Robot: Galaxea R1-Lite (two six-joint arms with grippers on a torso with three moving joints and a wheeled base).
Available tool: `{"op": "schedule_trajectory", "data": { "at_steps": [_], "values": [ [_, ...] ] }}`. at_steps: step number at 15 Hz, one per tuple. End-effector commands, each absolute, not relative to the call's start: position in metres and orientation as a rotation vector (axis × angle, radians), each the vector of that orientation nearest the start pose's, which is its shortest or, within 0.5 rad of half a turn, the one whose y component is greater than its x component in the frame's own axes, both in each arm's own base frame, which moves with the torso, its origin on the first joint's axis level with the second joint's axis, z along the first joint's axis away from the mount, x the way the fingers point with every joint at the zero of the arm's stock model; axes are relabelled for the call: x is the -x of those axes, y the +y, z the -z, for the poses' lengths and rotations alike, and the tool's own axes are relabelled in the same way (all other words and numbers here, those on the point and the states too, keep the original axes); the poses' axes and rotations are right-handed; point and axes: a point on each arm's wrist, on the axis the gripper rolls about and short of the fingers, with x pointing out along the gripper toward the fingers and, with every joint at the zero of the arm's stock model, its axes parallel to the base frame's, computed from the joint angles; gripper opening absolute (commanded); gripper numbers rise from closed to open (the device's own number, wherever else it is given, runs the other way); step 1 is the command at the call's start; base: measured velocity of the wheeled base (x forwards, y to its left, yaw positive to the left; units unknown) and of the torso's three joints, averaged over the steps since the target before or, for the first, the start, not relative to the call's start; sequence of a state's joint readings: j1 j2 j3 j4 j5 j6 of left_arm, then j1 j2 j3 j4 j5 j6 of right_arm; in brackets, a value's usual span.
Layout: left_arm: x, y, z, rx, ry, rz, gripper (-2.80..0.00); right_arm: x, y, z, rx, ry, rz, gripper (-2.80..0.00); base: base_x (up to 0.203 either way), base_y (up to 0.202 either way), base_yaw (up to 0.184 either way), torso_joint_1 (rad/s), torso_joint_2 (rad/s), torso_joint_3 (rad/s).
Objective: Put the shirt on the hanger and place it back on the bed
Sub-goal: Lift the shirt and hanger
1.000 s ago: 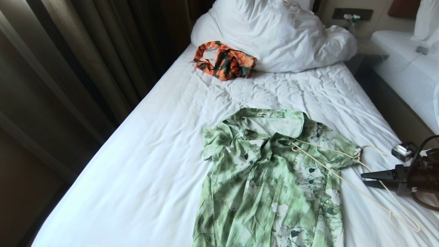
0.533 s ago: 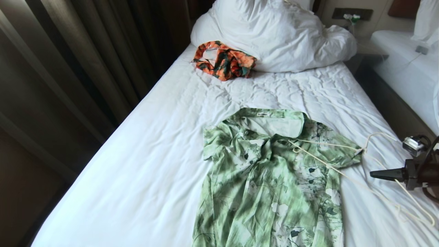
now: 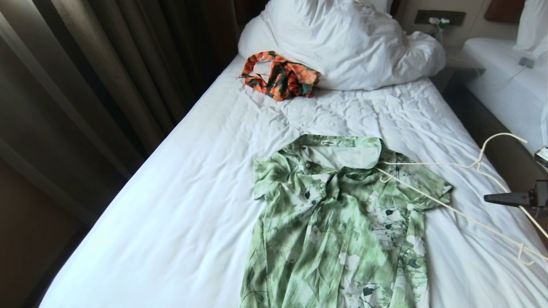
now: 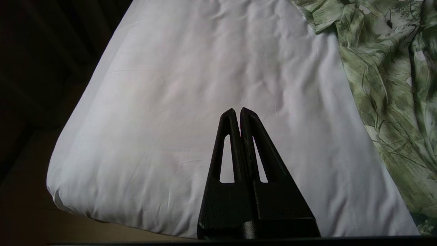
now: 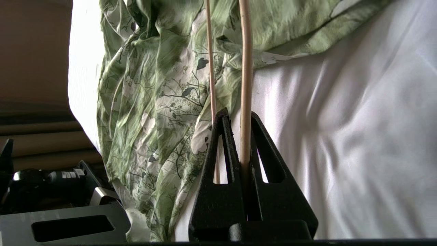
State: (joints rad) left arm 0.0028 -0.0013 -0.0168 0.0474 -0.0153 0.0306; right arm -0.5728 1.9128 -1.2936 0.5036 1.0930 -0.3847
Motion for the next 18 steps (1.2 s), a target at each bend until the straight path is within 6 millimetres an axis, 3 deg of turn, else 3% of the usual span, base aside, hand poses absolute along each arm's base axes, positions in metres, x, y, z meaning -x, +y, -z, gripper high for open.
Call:
{"op": "schedule_trajectory", "data": {
  "at_steps": [1, 9, 13, 18],
  "values": [
    [0.024, 0.0, -0.075, -0.03, 0.03, 0.013, -2.8, -0.268, -0.153, -0.195, -0.396, 0.568, -0.583, -2.8, 0.0, 0.0, 0.0, 0.0, 0.0, 0.0],
    [0.024, 0.0, -0.075, -0.03, 0.03, 0.013, -2.8, -0.225, -0.128, -0.258, -0.138, 0.396, -0.582, -2.8, 0.0, 0.0, 0.0, 0.0, 0.0, 0.0],
    [0.024, 0.0, -0.075, -0.03, 0.03, 0.013, -2.8, -0.208, -0.117, -0.272, -0.053, 0.346, -0.587, -2.8, 0.0, 0.0, 0.0, 0.0, 0.0, 0.0],
    [0.024, 0.0, -0.075, -0.03, 0.03, 0.013, -2.8, -0.204, -0.098, -0.275, -0.033, 0.307, -0.692, -2.8, 0.0, 0.0, 0.0, 0.0, 0.0, 0.0]
  ]
}}
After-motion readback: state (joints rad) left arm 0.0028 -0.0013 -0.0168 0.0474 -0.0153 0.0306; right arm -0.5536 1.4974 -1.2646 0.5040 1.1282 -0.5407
